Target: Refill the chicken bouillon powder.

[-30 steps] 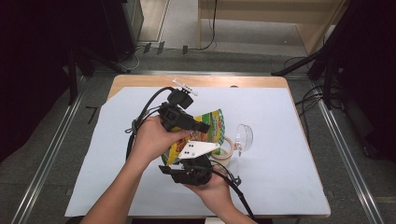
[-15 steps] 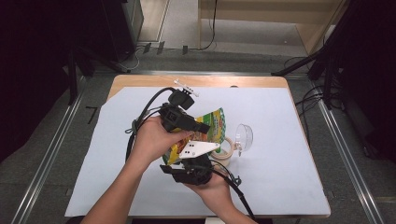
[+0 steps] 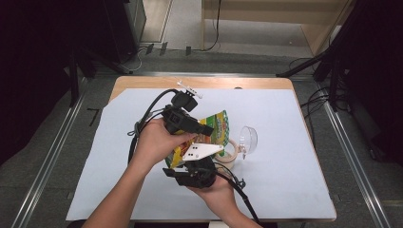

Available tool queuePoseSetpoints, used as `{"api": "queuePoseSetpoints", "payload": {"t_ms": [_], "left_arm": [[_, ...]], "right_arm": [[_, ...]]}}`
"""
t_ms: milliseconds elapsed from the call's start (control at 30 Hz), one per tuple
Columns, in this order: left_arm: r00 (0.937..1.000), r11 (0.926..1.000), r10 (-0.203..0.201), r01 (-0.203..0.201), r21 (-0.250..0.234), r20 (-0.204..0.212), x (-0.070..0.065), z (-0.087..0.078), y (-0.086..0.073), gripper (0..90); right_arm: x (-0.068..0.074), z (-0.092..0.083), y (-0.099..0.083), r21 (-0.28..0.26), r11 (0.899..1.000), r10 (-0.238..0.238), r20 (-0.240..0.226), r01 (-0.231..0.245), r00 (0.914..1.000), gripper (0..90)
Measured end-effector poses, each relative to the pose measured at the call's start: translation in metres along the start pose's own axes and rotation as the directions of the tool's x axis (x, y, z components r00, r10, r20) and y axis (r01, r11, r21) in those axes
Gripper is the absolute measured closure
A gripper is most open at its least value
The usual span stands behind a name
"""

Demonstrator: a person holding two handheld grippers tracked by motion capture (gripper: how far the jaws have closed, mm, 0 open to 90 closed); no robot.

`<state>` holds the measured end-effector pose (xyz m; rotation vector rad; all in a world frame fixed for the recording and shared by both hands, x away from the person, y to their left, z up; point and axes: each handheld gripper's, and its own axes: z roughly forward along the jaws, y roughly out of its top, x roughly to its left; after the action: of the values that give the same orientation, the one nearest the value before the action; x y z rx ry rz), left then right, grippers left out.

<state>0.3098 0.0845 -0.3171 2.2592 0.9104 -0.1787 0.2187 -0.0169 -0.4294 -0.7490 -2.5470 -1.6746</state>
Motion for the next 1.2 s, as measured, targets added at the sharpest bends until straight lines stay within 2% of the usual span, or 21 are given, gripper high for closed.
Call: {"api": "queuePoseSetpoints", "payload": {"t_ms": [267,1200], "left_arm": [[1.0000,1.0000,-0.001,0.001,-0.006,0.002,0.0007,0.0000,-0.0001,74.9],[0.9999,0.9999,-0.006,0.007,-0.014,0.013,0.0039,0.0019,-0.0001,75.1]], "right_arm": [[0.0011,-0.0004,0.0004,0.002,1.000,-0.023,0.013,0.023,0.9997,68.3],[0.0008,-0.0007,0.0005,0.005,1.000,-0.021,0.016,0.021,0.9996,68.4]]}}
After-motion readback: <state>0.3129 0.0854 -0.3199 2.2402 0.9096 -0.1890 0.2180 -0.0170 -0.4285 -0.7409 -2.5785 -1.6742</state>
